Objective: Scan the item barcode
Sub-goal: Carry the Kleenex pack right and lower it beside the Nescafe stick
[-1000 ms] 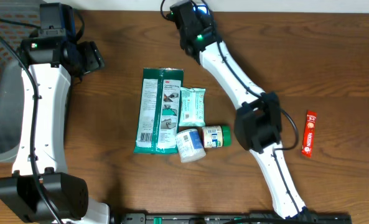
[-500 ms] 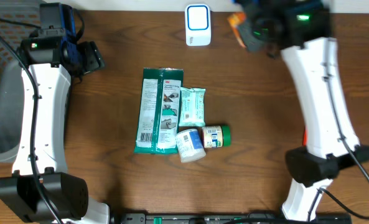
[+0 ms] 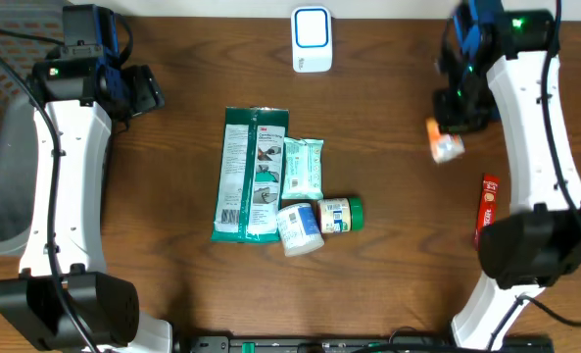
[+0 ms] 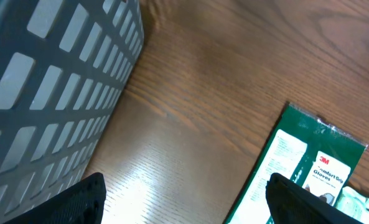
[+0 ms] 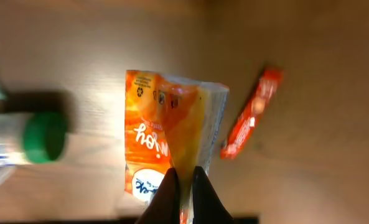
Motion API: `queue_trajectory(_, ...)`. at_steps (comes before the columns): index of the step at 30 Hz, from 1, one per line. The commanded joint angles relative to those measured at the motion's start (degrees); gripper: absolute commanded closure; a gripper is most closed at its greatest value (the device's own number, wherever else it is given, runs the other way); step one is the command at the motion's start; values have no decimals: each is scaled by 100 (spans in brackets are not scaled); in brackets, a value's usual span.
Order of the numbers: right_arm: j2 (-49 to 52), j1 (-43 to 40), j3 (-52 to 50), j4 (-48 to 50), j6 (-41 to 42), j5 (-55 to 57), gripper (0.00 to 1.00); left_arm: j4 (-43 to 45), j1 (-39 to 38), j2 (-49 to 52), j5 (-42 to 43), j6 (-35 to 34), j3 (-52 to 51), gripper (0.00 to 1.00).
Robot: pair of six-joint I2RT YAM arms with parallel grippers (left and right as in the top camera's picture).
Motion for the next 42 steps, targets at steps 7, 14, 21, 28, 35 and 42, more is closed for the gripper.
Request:
queue_trajectory(7,9,-1165,-2498,1355,348,90,99,-11,33,-90,-94,33,24,18)
queue_trajectory(14,9,-1652,-3198,2562,348,170,99,-11,33,-90,-94,33,24,18)
queue_trajectory(21,9,-1690,-3316,2402,350,170,68,-13,33,-90,-94,33,24,18)
queue_trajectory(28,9,-1692,-3283,2457,214,173,15,-13,33,-90,-94,33,24,18)
queue_trajectory(35,9,-1674,-3040,2452,37,-1427,26,-13,33,-90,-94,33,24,18)
queue_trajectory(42,9,-1534,-3161,2400,-358,-2367,99,-11,33,-90,-94,31,24,18)
